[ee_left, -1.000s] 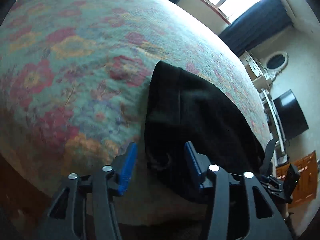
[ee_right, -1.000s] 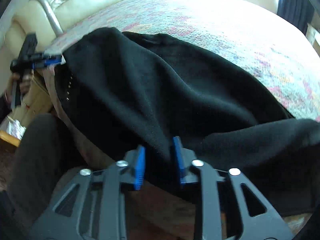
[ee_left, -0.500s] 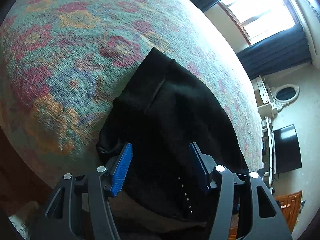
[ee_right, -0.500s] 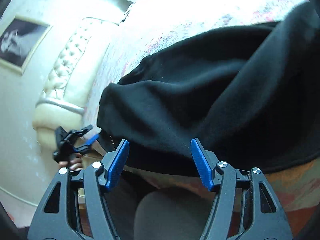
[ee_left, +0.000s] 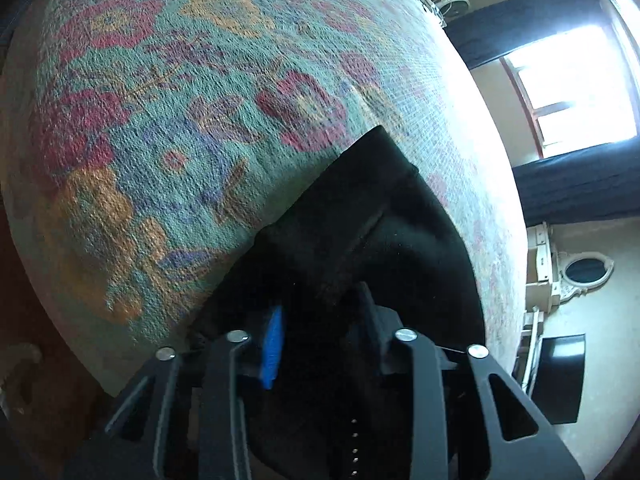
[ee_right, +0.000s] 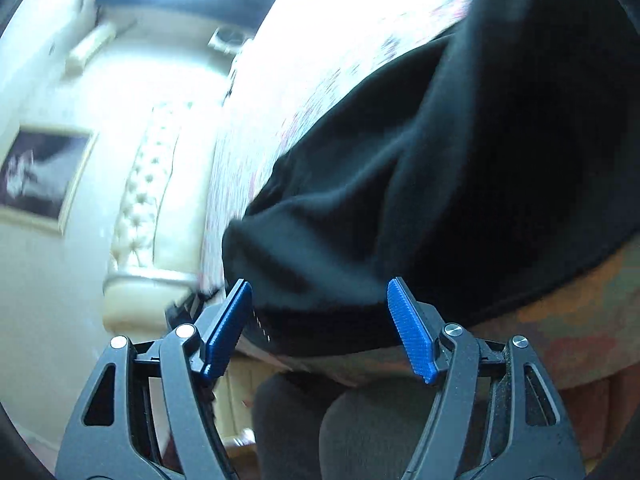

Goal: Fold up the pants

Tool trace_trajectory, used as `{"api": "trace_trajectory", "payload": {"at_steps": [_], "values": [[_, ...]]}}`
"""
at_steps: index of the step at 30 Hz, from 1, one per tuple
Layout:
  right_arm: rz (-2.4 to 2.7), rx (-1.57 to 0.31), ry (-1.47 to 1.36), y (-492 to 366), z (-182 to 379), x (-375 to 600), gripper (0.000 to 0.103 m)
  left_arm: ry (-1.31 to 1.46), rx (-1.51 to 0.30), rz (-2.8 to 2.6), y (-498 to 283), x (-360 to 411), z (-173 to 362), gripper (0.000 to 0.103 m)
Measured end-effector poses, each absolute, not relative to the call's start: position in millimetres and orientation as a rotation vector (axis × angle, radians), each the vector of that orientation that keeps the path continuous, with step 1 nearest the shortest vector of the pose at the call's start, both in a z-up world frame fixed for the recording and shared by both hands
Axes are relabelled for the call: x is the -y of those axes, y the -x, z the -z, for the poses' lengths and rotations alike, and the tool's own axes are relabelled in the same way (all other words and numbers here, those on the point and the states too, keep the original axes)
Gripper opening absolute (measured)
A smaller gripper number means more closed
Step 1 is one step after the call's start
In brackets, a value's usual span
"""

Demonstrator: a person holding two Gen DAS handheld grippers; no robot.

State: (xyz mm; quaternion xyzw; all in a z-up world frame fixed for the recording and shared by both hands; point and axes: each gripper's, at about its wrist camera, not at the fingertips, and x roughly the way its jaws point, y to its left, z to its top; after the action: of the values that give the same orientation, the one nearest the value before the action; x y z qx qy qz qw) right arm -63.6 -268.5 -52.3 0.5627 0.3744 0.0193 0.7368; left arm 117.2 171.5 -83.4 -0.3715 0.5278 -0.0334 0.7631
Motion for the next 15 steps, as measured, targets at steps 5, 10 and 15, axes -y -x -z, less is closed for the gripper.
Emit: {"api": "trace_trajectory", "payload": {"at_steps": [5,10,15], "values": [[0.004,-0.847,-1.296,64,72,267,0.07,0.881,-1.154,0.089,-120,-176,93,0.027],[-0.01,-0.839,-1.26,61,71,263,0.069,0.934,-1.157,0.113,-122,-190,105,0.028],[-0.002,-0.858,-1.233,56,76,269,0.017,0.926,-1.146,0.11,-115,-195,99,0.026]]}}
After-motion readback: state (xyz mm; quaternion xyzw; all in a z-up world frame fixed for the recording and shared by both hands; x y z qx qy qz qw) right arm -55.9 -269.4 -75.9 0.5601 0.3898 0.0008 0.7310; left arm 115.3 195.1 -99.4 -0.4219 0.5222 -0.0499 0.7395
